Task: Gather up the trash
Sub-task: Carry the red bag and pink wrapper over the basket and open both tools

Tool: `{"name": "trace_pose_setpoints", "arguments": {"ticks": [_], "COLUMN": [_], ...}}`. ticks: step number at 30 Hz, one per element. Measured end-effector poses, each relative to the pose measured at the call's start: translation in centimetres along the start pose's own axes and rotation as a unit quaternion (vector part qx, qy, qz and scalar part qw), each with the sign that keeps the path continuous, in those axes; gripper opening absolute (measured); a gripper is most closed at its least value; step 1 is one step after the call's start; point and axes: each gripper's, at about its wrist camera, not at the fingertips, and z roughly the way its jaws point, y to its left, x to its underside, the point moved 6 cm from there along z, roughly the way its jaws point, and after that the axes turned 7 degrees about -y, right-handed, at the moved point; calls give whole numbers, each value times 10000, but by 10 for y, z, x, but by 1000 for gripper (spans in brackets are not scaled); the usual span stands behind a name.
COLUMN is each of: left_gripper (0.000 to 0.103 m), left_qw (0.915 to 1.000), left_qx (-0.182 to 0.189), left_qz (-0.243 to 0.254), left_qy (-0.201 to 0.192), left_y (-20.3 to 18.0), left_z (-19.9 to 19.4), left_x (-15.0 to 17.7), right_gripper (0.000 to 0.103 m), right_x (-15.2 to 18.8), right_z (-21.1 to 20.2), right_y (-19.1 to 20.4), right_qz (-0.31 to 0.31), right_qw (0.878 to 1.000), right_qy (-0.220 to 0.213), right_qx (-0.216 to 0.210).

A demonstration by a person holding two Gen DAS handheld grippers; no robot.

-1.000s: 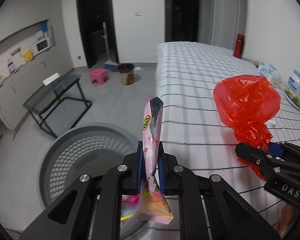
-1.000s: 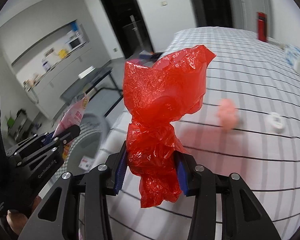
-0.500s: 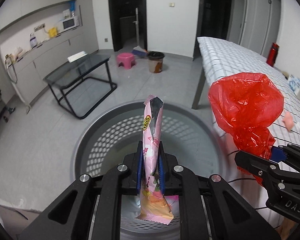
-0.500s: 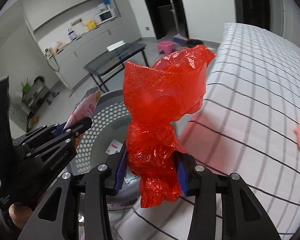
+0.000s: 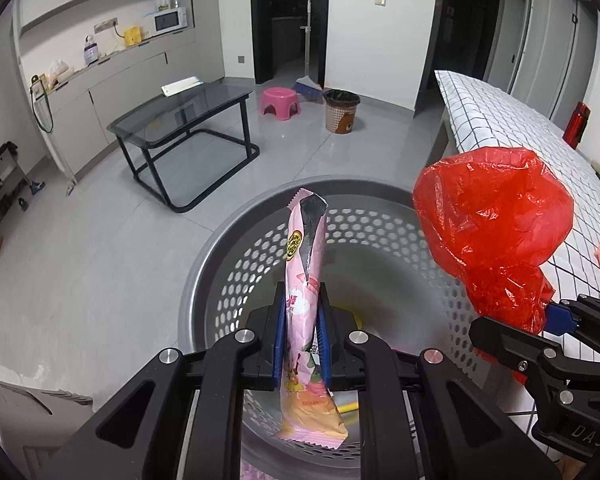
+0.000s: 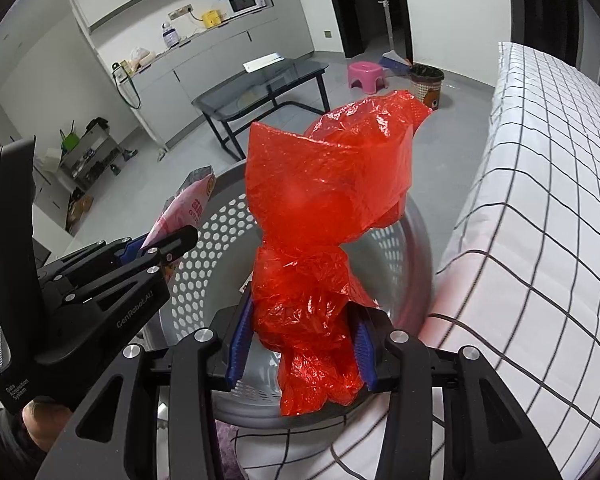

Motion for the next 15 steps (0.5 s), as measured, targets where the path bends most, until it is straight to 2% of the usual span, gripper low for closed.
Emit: {"name": "trace_pose_setpoints", "arguments": {"ticks": [3,4,5,6,7,9,15], "left_gripper": [18,24,28,36,44,50,50], "left_qw": [10000,10000,10000,9999,9999,9998,9998], "left_qx": [-36,-55,-62,-87,-100,-121,-118], "left_qz": [-34,-44,-49,-54,-59,-75,-99], "left_qy": [-15,-25,-36,-56,-76,-135,-133], "left_y": [4,4,5,5,4,5,6], "left_z": [-2,-2,-3,-5,-6,-9,-11], "left_x": [1,2,2,3,3,2,3], "right_gripper": [44,45,51,58,60,61,62], "right_x": [0,0,-1,-3,-3,-4,0], "right_z": [1,1,1,3,3,1,-6], "right_y": [2,3,4,-1,0,1,-3], "right_qz": [-37,-35,-35,-37,-30,-23,-4], "right_qw": [10000,10000,10000,10000,10000,10000,9998], "right_qy": [7,2,-6,-14,-40,-94,-147], "right_qx": [1,-1,-5,-5,3,25,97]}}
